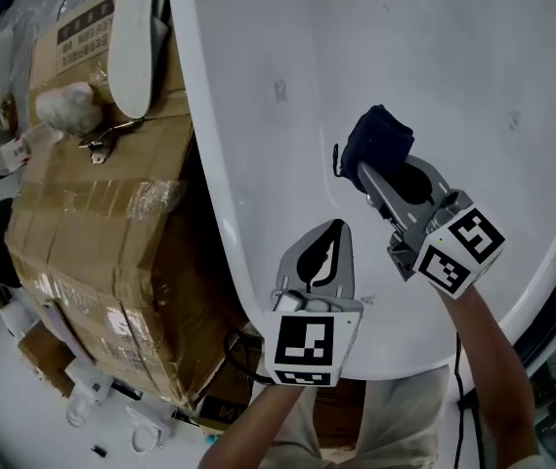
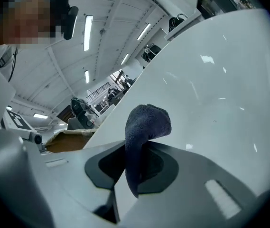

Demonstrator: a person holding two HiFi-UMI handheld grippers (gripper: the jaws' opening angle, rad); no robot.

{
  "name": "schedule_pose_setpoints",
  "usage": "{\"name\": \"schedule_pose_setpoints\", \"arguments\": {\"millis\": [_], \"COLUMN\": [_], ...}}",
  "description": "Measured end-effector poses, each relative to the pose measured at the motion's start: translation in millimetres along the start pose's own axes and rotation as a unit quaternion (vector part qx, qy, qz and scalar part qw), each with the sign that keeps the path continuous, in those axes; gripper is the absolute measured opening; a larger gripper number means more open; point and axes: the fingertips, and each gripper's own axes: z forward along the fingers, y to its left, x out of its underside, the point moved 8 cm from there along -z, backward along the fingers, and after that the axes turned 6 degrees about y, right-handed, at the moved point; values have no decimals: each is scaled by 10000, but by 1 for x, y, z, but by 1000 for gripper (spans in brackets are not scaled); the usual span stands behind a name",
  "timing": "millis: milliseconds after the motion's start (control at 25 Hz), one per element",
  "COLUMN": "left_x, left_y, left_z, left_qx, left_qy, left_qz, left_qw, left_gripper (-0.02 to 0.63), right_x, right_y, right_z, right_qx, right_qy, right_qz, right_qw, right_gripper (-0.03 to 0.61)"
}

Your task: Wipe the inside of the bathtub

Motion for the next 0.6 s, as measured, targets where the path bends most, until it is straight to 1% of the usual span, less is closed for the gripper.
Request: {"name": "schedule_pose_setpoints", "arguments": {"millis": [120,280,400,600], "left_x": [9,13,18,29], "left_y": [7,15,20,28], "left_z": [18,40,53,80], "left_qx": [7,-56,-72,33], "left_qy": [24,-15,36,198], "left_qz": [39,42,-11,-117], "left_qw": [10000,10000,10000,9997], "left_gripper": [-2,-2,-2,-2], "right_x": [13,20,30,45], "right_y": [-17,-39,-50,-72], "right_z": [17,33,44,65], "right_qx": [-61,-41,-40,-136], "right_qy": [26,11,82,202], "right_qz": [121,227,300,352], "right_qw": [9999,9997,9995,9991], "right_gripper": [49,49,49,49]}}
